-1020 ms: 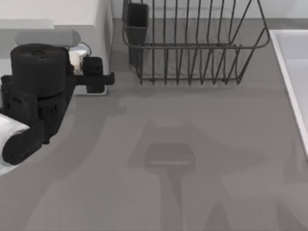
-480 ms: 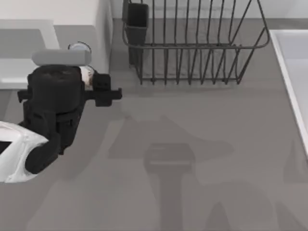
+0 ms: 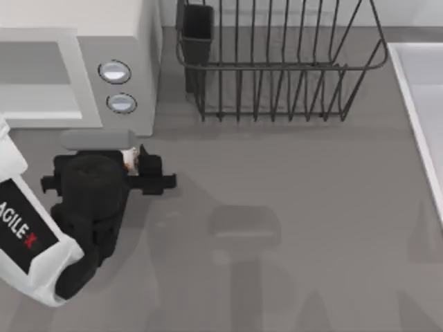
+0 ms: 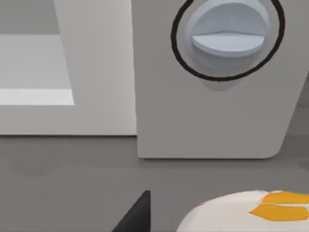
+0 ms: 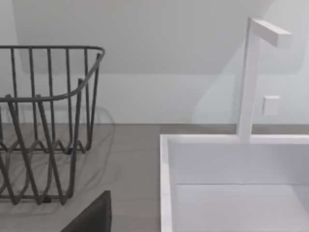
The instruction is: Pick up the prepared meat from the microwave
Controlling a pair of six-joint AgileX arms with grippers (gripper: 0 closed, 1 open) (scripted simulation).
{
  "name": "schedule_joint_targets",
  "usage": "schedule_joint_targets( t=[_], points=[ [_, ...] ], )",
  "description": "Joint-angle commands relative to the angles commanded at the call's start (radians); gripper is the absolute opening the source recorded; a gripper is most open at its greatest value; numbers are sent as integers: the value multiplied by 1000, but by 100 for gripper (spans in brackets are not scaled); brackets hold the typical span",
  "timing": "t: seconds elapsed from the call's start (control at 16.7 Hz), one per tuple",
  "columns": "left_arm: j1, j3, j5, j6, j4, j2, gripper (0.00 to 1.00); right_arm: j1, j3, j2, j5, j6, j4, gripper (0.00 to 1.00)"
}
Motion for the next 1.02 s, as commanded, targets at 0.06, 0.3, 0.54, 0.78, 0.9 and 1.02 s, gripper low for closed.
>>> schedule_joint_targets(
  t=[0.06,0.3,0.54,0.78,0.9,1.02],
  points=[
    [1,-10,1,0,25,21,0,0,0,0,0,0,0,100],
    [2,-17,2,1,44,36,0,0,0,0,0,0,0,100],
    [2,-17,2,1,44,36,23,0,0,0,0,0,0,100],
    [2,-17,2,1,44,36,53,0,0,0,0,0,0,100],
    [2,-17,2,1,44,36,68,0,0,0,0,0,0,100],
    [2,-17,2,1,44,36,83,0,0,0,0,0,0,100]
  ],
)
